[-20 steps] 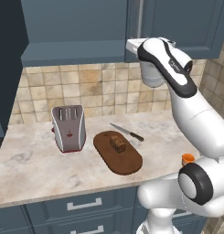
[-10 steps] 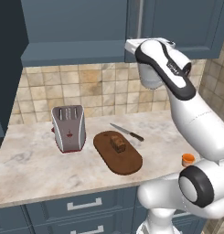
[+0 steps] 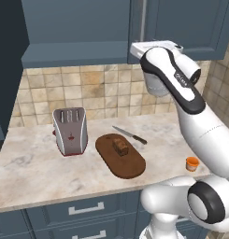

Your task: Pick the bread, place it on the cutting board, pick the jam, place it on the counter, and close the cabinet.

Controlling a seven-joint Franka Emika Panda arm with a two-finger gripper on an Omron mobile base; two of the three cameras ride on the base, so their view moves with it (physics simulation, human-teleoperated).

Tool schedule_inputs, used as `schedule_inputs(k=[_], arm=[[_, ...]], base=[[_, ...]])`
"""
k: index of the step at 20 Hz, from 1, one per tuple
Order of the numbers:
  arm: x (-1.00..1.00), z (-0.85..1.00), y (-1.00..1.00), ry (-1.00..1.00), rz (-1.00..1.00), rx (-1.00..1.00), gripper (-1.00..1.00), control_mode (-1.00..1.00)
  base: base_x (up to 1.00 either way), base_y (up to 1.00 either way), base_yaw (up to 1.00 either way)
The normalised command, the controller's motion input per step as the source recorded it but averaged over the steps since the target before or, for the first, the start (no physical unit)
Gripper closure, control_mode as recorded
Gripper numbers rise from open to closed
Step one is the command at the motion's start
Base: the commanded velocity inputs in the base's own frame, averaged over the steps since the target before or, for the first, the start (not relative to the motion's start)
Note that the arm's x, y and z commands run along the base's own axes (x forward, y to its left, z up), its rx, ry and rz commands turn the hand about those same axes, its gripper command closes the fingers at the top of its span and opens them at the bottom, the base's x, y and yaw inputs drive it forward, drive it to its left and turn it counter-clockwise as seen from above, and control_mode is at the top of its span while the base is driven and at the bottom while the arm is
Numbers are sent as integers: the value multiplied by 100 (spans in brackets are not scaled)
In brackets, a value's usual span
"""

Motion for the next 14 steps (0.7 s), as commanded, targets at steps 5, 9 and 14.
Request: schedule_inputs(k=[5,9,14], arm=[[-39,12,0,0,0,0,-100,-100],[-37,23,1,0,-2,0,-100,-100],[-29,31,5,0,-4,0,-100,-100]], base=[[0,0,0],[0,0,0],[0,0,0]])
